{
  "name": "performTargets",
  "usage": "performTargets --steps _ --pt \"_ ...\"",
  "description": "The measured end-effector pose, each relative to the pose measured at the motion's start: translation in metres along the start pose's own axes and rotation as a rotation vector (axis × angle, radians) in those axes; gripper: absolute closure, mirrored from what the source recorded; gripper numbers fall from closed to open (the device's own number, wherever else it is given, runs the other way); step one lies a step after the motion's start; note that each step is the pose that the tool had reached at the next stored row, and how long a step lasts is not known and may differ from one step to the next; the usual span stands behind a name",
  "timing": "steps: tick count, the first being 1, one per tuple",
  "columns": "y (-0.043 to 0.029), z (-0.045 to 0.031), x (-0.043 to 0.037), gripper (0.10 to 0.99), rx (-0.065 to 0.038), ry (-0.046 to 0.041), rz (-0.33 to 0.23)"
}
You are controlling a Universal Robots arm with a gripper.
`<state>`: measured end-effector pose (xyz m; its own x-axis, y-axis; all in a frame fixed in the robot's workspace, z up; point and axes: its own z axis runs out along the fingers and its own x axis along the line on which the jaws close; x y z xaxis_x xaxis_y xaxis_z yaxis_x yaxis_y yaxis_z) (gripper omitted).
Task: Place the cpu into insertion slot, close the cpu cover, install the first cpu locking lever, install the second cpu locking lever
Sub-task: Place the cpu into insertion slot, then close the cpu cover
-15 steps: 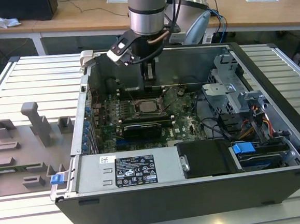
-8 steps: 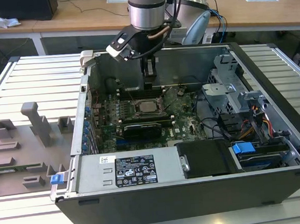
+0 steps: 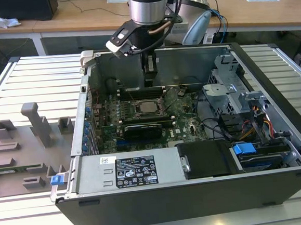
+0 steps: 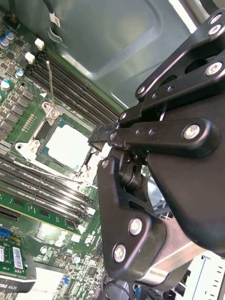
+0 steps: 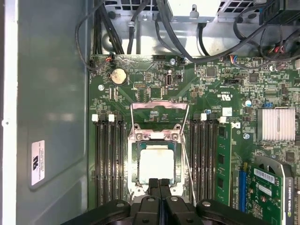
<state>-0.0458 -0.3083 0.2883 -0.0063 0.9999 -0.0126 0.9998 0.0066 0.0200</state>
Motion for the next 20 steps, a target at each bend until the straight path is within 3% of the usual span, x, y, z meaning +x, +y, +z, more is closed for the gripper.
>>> performTargets --steps 3,16,20 --pt "0.0001 -0.0045 -0.0001 0.98 0.0 0.0 0.0" --pt "0.0004 -0.0048 -0.0001 0.98 0.0 0.0 0.0" --pt "0.0105 -0.0046 -0.0001 0.98 0.0 -0.0001 0.0"
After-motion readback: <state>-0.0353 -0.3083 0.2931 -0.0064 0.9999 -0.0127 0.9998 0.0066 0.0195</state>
